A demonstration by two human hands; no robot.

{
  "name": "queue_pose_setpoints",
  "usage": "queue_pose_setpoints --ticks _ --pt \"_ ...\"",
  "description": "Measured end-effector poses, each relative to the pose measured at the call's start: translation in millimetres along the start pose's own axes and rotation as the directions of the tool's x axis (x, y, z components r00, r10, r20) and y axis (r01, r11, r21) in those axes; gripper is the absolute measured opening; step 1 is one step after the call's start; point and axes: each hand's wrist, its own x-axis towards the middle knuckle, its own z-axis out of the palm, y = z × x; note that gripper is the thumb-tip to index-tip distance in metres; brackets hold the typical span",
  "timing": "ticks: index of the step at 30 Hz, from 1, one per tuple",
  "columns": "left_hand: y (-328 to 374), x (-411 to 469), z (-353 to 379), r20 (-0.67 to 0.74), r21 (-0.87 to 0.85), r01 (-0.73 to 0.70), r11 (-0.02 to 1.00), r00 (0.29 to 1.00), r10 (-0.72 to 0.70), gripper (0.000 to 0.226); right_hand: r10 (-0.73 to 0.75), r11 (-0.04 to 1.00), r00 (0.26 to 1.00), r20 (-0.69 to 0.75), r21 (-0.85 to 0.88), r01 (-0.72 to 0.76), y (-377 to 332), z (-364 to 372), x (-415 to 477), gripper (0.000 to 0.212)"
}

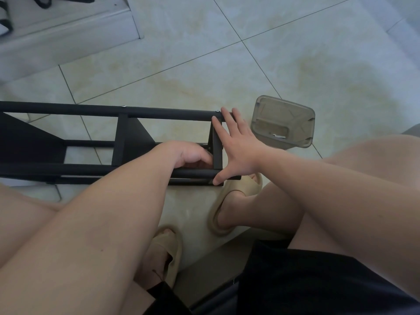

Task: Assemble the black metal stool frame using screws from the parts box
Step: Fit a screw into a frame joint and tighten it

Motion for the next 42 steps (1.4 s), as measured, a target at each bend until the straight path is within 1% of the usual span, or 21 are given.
queue_pose_setpoints --ticks 3,6,7,11,12,14,17,23,25,27,28,29,30,32,35,37,40,42 --pt "-0.4 -0.4 -0.6 0.03 -0.052 -0.044 0.998 0.999 0.046 0.021 0.0 1.0 1.0 0.001 0.001 0.0 0.2 -0.4 -0.1 0.158" --pt "-0.8 0.3 -0.8 0.051 -0.125 -0.055 0.991 0.997 0.062 0.022 0.002 1.0 1.0 -0.002 0.001 -0.002 0.3 -0.6 -0.2 0.158" --pt "-0.2 -0.2 -0.8 0.048 -0.121 -0.047 0.992 0.997 0.054 0.022 0.004 1.0 1.0 -0.004 0.003 -0.004 0.2 -0.5 -0.2 0.158" --pt "3.3 -4.4 0.9 0.015 -0.006 0.001 1.0 1.0 -0.001 0.016 0.002 1.0 1.0 -0.007 0.004 -0.002 -0.6 0.1 -0.5 0.158" --pt "3.7 -5.0 1.3 0.006 0.005 0.009 1.0 1.0 -0.009 0.017 0.001 1.0 1.0 -0.008 0.004 -0.001 -0.7 0.2 -0.5 0.158" --pt "3.8 -5.2 2.0 -0.004 0.019 0.014 1.0 1.0 -0.014 0.027 0.001 1.0 1.0 -0.009 0.005 -0.001 -0.6 0.0 -0.5 0.158" --pt "3.7 -5.8 2.1 0.0 0.009 0.008 1.0 1.0 -0.008 0.034 0.002 1.0 1.0 -0.006 0.002 -0.002 -0.4 -0.1 -0.3 0.159" --pt "0.4 -1.6 0.0 -0.024 -0.079 -0.011 0.997 1.0 0.009 0.03 0.004 1.0 1.0 -0.005 0.0 -0.004 -0.9 -0.5 -0.5 0.159" --pt "1.7 -2.1 1.1 -0.021 -0.042 0.007 0.999 1.0 -0.008 0.022 0.003 1.0 1.0 -0.007 0.0 -0.003 -1.0 -0.5 -0.8 0.159" --pt "3.0 -3.6 2.2 -0.016 0.005 0.038 0.999 0.999 -0.038 0.032 0.003 1.0 1.0 -0.009 -0.002 -0.003 -1.1 -0.3 -1.0 0.158" --pt "3.4 -4.0 2.4 -0.017 0.017 0.044 0.999 0.999 -0.044 0.03 0.004 1.0 1.0 -0.01 -0.006 -0.004 -1.2 -0.1 -1.1 0.159" --pt "3.6 -4.5 2.6 -0.009 0.019 0.043 0.999 0.999 -0.043 0.022 0.004 1.0 1.0 -0.009 -0.008 -0.004 -1.4 -0.2 -1.0 0.159" --pt "3.4 -5.2 3.2 0.002 0.008 0.034 0.999 0.999 -0.034 0.016 0.004 1.0 1.0 -0.008 -0.008 -0.004 -1.6 0.0 -1.0 0.159" --pt "2.6 -5.5 2.4 0.018 -0.025 0.008 1.0 1.0 -0.008 0.026 0.004 1.0 1.0 -0.006 -0.006 -0.004 -1.7 -0.1 -0.9 0.159" --pt "1.0 -4.5 2.2 0.032 -0.114 -0.045 0.992 0.998 0.049 0.024 0.004 1.0 1.0 -0.006 -0.003 -0.004 -1.7 -0.3 -1.2 0.158" --pt "0.0 -3.0 1.3 0.014 -0.142 -0.044 0.989 0.999 0.047 0.025 0.002 1.0 1.0 -0.008 0.0 -0.002 -1.4 -0.2 -1.2 0.158" --pt "-0.4 -1.0 1.2 -0.024 -0.091 -0.025 0.996 0.999 0.023 0.022 0.0 1.0 1.0 -0.01 0.008 0.0 -1.2 0.4 -1.3 0.158" --pt "1.2 -2.7 2.1 -0.011 -0.044 -0.007 0.999 1.0 0.007 0.023 0.001 1.0 1.0 -0.011 0.007 -0.001 -1.2 1.0 -1.4 0.159"
